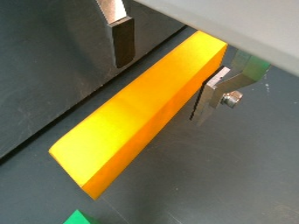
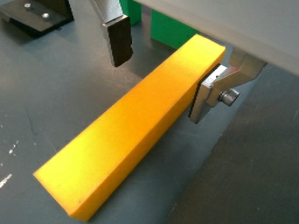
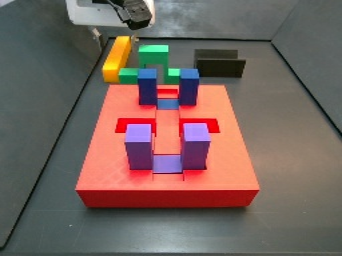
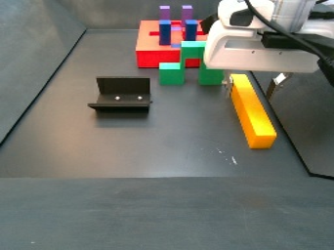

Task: Pick up the yellow object. Move up. Move to above the board. Insert the yellow object.
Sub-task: Pick up the yellow object.

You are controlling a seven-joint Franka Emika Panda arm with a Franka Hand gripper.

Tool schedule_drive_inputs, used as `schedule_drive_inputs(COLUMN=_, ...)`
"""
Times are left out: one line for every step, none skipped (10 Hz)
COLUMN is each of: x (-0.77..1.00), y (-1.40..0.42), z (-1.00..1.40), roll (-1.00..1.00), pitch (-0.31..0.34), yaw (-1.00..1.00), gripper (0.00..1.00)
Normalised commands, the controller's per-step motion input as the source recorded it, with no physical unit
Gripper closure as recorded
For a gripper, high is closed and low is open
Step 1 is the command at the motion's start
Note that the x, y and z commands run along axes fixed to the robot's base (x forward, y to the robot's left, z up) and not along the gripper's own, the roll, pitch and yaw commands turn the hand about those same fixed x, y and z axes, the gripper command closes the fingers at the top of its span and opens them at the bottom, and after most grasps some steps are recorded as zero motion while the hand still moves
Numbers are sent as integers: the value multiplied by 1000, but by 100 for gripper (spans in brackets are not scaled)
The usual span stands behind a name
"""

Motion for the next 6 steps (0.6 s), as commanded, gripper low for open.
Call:
schedule_drive_inputs(x=37, y=0, z=-294, roll=116, pitch=-19, yaw=-29, gripper=0)
schedule_drive_inputs(x=37, y=-17, z=-311, roll=131, pitch=-13, yaw=-43, gripper=0)
schedule_drive_inputs(x=0, y=0, z=-234, roll=109, pitch=0, yaw=-66, gripper=0)
schedule_drive_inputs(x=-154, y=0, z=-146, roll=64, pitch=0, yaw=-37, gripper=0)
schedule_drive_inputs(x=-17, y=0, z=-243, roll=54, pitch=-21, yaw=-31, gripper=0)
schedule_drive_inputs(x=0, y=0, z=-177, roll=20, pitch=-10, yaw=-31, gripper=0)
